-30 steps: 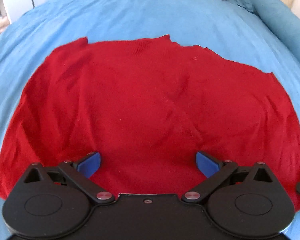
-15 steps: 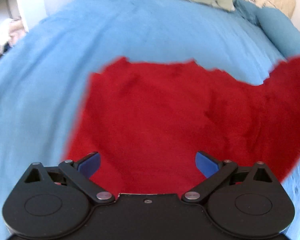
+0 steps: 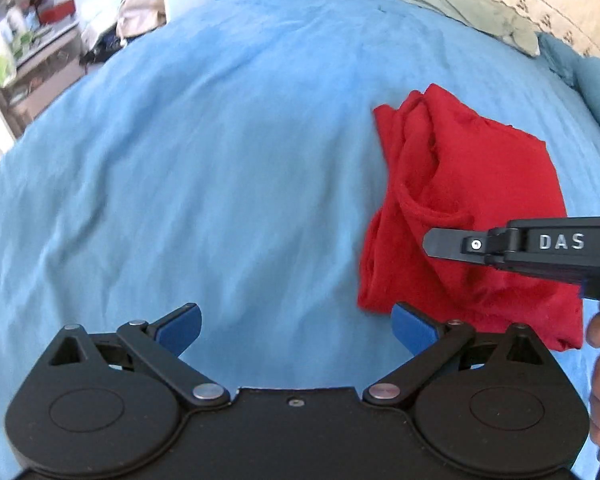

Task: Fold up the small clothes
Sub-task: 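Grasp the sweater side with the right gripper and fold it across, then lay the folded side down and open the right gripper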

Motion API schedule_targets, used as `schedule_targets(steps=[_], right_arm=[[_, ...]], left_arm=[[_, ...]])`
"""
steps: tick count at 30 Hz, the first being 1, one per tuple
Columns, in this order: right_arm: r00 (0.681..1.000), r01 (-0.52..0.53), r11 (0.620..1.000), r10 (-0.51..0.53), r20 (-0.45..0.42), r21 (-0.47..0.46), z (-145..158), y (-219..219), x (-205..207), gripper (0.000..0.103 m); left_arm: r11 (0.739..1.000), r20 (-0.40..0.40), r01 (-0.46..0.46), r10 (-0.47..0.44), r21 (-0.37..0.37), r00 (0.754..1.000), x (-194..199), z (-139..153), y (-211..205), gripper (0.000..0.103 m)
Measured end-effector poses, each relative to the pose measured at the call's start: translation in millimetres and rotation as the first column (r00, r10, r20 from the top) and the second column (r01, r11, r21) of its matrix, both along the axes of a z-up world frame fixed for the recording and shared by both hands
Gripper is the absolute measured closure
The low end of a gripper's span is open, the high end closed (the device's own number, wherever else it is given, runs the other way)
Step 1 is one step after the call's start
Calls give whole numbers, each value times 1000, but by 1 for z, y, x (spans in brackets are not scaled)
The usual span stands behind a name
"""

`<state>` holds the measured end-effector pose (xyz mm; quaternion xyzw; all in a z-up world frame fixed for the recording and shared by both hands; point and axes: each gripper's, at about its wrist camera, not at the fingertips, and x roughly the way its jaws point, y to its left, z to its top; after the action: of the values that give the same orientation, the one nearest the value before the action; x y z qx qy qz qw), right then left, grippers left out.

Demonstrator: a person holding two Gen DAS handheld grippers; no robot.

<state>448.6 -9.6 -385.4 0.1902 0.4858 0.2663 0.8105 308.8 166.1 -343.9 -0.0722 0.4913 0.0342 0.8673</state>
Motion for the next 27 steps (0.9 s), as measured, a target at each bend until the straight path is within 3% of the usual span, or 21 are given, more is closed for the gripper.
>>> schedule_targets(steps=[3, 5, 6, 7, 8, 12, 18, 24, 25, 27], right_arm=[[1000, -30, 1000, 30, -6, -10, 1, 0, 3, 77], [999, -44, 999, 44, -24, 8, 8, -5, 5, 52], [999, -34, 999, 34, -12, 20, 16, -13, 4, 25], [1000, -4, 1000, 4, 26, 28, 28, -22, 2, 10], [998, 18, 999, -19, 62, 28, 39, -32, 1, 7], [992, 69, 996, -62, 113, -57, 67, -59, 18, 7], [989, 83, 981, -59, 138, -178, 68, -54, 76, 12], [993, 61, 964, -32, 117, -258, 36, -9, 117, 30], [992, 58, 954, -23, 120, -294, 30, -1, 120, 36], [992, 60, 933, -15, 126, -355, 20, 12, 122, 48]], left_arm=[[1000, 5, 1, -1, -22, 1000, -5, 0, -3, 1], [999, 24, 15, -14, -47, 1000, -8, 8, -7, 1], [997, 42, 27, -24, -68, 999, -7, 13, -9, 1], [995, 61, 41, -36, -86, 998, -10, 17, -11, 1], [993, 80, 60, -52, -105, 995, -7, 23, -16, 1], [981, 105, 106, -90, -162, 990, 12, 31, -33, 5], [976, 49, 1, 10, -220, 999, 46, 13, -40, 35], [977, 2, -45, 46, -208, 999, 55, -5, -45, 77], [978, -3, -44, 45, -204, 999, 56, -7, -46, 92], [975, -3, -43, 43, -218, 999, 56, -9, -45, 93]])
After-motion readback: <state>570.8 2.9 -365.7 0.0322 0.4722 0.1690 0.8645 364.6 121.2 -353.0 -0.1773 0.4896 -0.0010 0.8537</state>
